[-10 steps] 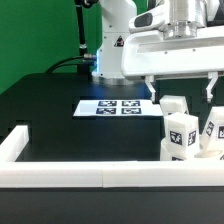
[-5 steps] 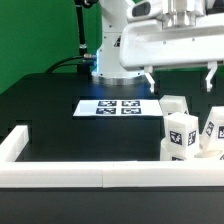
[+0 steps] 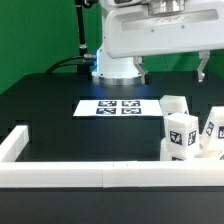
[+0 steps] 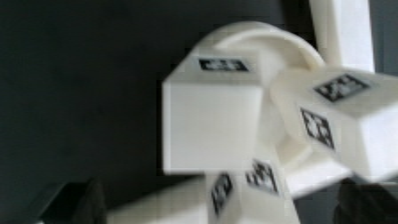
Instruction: Assemble stool
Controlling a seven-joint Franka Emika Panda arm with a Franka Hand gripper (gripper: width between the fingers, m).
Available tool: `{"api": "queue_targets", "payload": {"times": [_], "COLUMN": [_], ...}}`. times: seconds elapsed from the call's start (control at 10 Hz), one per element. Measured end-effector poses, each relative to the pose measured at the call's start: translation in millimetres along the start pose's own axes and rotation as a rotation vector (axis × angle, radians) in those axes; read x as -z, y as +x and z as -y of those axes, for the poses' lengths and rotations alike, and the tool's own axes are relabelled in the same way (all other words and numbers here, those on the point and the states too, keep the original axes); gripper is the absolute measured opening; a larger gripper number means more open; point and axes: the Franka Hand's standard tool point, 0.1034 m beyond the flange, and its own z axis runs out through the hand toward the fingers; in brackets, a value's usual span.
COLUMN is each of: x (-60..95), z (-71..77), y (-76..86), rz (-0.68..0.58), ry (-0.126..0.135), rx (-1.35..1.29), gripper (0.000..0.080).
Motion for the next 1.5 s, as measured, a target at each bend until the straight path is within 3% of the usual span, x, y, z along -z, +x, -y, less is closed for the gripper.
{"api": "queue_targets", "payload": {"times": [0.3,0.4,0.5,1.1,1.3,1.5], "x": [0.0,0.2,1.5,-2.0,2.1,-0.4], "z": [1.4,3.5,12.3,14.0,10.8,7.8], "y": [2.2,1.1,-0.6,1.3,6.5,4.7], "rz": [0.052,0.054,0.060,0.088,0.093,0.124], "ry": [-0.005,-0.021,-0.059,-0.061,-0.100,-0.095], "rx": [-0.006,0.031,0.136,0.240,0.580,0.901], "gripper": [0.0649,0.0649,0.0649,0.0649,0.0649,0.0649]}}
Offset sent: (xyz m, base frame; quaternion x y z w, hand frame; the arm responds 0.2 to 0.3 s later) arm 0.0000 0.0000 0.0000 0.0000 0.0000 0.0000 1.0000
